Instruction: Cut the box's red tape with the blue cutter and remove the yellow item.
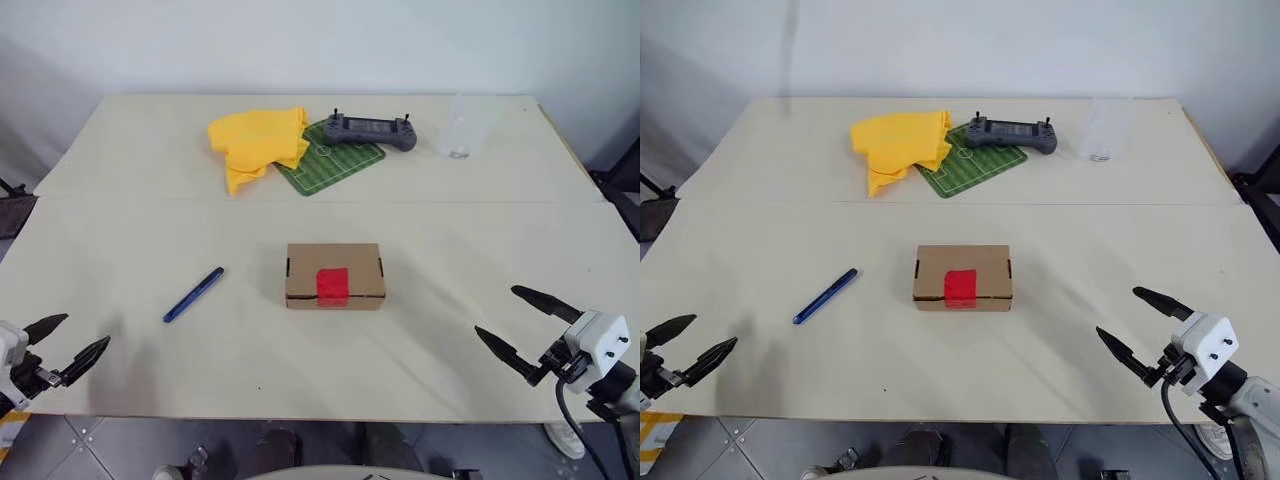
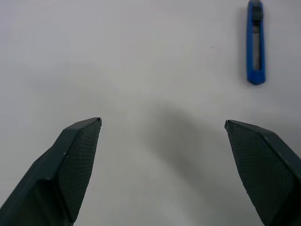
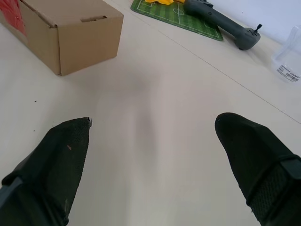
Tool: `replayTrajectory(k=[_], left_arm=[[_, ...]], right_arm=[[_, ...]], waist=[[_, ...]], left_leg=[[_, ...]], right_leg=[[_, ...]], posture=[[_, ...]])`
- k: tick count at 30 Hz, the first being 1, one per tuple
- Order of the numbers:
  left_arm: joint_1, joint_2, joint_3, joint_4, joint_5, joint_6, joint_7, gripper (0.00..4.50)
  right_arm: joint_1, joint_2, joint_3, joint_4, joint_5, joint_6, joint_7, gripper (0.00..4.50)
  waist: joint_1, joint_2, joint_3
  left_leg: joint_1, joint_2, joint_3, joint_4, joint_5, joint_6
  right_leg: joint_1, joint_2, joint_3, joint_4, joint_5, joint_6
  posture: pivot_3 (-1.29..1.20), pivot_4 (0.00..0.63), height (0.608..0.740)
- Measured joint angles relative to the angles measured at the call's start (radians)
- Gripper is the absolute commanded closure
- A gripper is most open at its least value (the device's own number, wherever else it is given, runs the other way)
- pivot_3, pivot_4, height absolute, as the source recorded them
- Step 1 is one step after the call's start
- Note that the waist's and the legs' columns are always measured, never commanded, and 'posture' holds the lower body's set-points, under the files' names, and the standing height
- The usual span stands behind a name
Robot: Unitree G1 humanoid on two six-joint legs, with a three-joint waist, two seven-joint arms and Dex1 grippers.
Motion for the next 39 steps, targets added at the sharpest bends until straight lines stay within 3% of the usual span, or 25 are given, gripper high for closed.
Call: replayTrajectory(k=[6, 8, 15, 20, 22, 27, 31, 35, 39], left_arm=[[-0.008, 0.006, -0.001, -0.019, -0.032, 0.072, -0.012, 0.03], [-0.062, 0.014, -0.039, -0.055, -0.064, 0.160, -0.020, 0.20], [-0.529, 0.041, -0.350, -0.139, -0.025, 0.320, -0.006, 2.22], [-0.919, -0.136, -0.610, 0.095, 0.133, 0.267, 0.006, 3.83], [-1.029, -0.203, -0.672, 0.234, 0.195, 0.217, 0.021, 4.47], [-1.226, -0.328, -0.762, 0.513, 0.296, 0.105, 0.015, 4.49], [-1.269, -0.362, -0.797, 0.641, 0.344, 0.071, -0.026, 4.49], [-1.253, -0.352, -0.829, 0.623, 0.354, 0.176, -0.151, 4.49], [-1.160, -0.298, -0.830, 0.412, 0.326, 0.337, -0.249, 4.49]], right_arm=[[-0.028, 0.001, 0.004, -0.027, 0.013, 0.035, -0.032, 0.00], [-0.034, 0.001, 0.013, -0.056, 0.040, 0.083, -0.042, 0.39], [-0.026, -0.020, 0.216, -0.223, 0.045, 0.258, -0.043, 2.71], [-0.097, -0.013, 0.399, -0.253, -0.047, 0.346, -0.087, 4.47], [-0.133, -0.007, 0.449, -0.255, -0.073, 0.375, -0.102, 4.50], [-0.234, 0.039, 0.534, -0.223, -0.101, 0.485, -0.162, 4.50], [-0.298, 0.051, 0.578, -0.218, -0.115, 0.587, -0.199, 4.50], [-0.405, 0.126, 0.591, -0.219, -0.115, 0.731, -0.298, 4.50], [-0.456, 0.137, 0.557, -0.226, -0.106, 0.818, -0.345, 4.50]], waist=[[0.002, 0.000, 0.000], [0.006, 0.000, 0.000], [0.029, 0.000, 0.000], [0.023, 0.000, 0.000], [0.010, -0.002, 0.001], [-0.002, -0.006, 0.003], [-0.006, -0.006, 0.003], [-0.014, -0.006, 0.003], [-0.018, -0.006, 0.003]], left_leg=[[0.000, 0.000, 0.000, 0.000, 0.000, 0.000], [0.000, 0.000, -0.001, 0.001, 0.000, 0.000], [-0.001, -0.001, -0.003, 0.003, 0.003, -0.003], [-0.003, -0.002, 0.001, 0.009, 0.003, -0.003], [-0.005, -0.002, 0.001, 0.010, 0.002, -0.002], [-0.013, -0.002, 0.004, 0.013, 0.003, -0.003], [-0.022, -0.002, 0.006, 0.016, 0.003, -0.003], [-0.023, -0.002, 0.007, 0.017, 0.003, -0.003], [-0.024, -0.002, 0.007, 0.017, 0.003, -0.003]], right_leg=[[0.000, 0.000, 0.000, 0.000, 0.000, 0.000], [0.000, 0.000, 0.000, 0.001, 0.000, 0.000], [-0.001, 0.001, -0.003, 0.002, 0.002, -0.002], [-0.003, 0.004, -0.008, 0.006, 0.003, 0.000], [-0.004, 0.004, -0.009, 0.008, 0.003, 0.000], [-0.015, 0.004, -0.005, 0.012, 0.003, 0.000], [-0.026, 0.004, -0.003, 0.016, 0.003, 0.000], [-0.028, 0.004, -0.001, 0.018, 0.003, 0.000], [-0.030, 0.003, 0.000, 0.023, 0.003, 0.000]], posture=[[0.00, 0.150, 0.740], [0.00, 0.150, 0.740], [0.00, 0.150, 0.740], [0.00, 0.150, 0.740], [0.00, 0.150, 0.740], [0.00, 0.150, 0.740], [0.00, 0.150, 0.740], [0.00, 0.150, 0.740], [0.00, 0.150, 0.740]])
